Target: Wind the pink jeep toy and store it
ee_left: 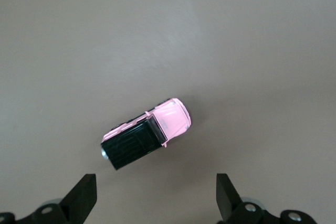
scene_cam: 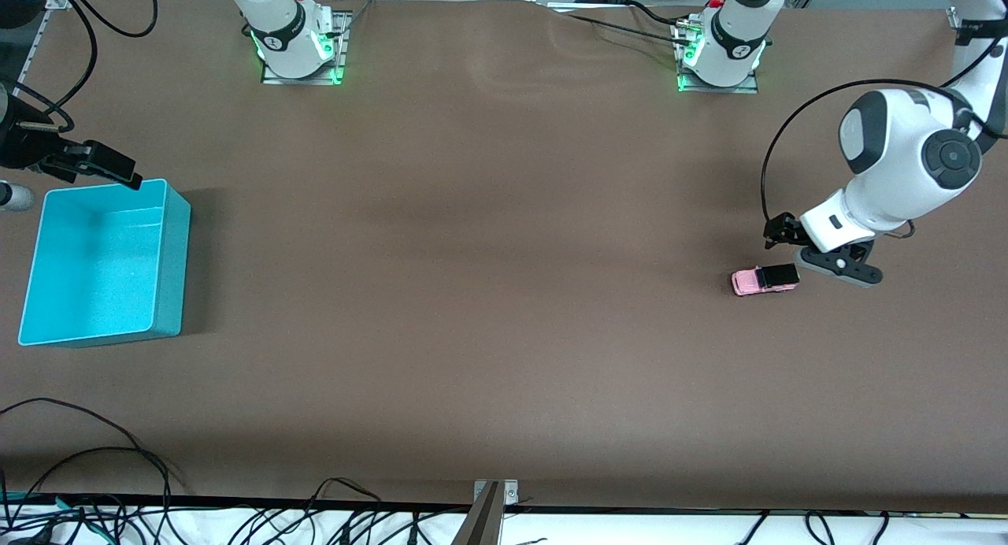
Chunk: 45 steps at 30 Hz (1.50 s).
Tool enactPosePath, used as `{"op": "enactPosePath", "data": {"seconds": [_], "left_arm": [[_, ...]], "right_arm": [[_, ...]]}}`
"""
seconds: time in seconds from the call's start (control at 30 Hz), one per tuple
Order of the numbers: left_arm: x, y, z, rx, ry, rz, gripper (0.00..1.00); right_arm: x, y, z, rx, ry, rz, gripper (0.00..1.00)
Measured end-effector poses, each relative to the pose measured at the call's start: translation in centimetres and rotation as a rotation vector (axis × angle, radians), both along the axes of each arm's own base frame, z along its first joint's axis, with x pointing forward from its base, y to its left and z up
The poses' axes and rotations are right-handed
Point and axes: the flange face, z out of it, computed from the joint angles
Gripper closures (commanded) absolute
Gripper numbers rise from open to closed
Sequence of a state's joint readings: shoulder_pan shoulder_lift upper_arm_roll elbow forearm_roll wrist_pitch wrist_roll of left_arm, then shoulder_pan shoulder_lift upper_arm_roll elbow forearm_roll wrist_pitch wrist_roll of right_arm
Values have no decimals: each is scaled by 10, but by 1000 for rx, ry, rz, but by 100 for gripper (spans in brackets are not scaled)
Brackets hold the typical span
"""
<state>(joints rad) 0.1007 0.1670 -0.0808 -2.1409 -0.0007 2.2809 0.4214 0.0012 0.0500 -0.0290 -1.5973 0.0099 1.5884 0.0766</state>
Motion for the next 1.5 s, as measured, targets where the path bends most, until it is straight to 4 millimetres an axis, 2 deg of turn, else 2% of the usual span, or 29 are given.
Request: {"op": "enactPosePath", "data": {"seconds": [0.1,0.37,0.53,0.63,0.77,1.0,1.27,1.4,1.43,1.47,1.5], "left_arm": [[-3,1,-15,-7,20,-133,0],[-5,0,-39,-33,38,-542,0],[-2,1,-68,-43,15,-797,0],[0,2,-84,-44,1,-883,0],[2,2,-97,-43,-11,-954,0],[2,6,-104,-42,-15,-991,0],[2,30,-117,-34,-27,-1004,0],[1,35,-127,-36,-27,-1001,0],[1,35,-129,-38,-24,-1000,5],[1,35,-132,-39,-22,-1000,20],[1,34,-134,-41,-21,-1001,39]], "right_arm": [[0,0,-1,0,2,0,0],[2,0,-5,0,7,0,0],[2,0,-5,0,7,0,0],[2,0,-5,0,8,0,0],[2,0,-5,0,8,0,0],[3,0,-6,0,10,0,0],[3,0,-5,0,7,0,0],[1,0,-1,0,1,0,0],[0,-1,0,0,-1,-1,0],[0,-1,1,0,-3,-1,0],[-1,-1,2,0,-6,-1,0]]}}
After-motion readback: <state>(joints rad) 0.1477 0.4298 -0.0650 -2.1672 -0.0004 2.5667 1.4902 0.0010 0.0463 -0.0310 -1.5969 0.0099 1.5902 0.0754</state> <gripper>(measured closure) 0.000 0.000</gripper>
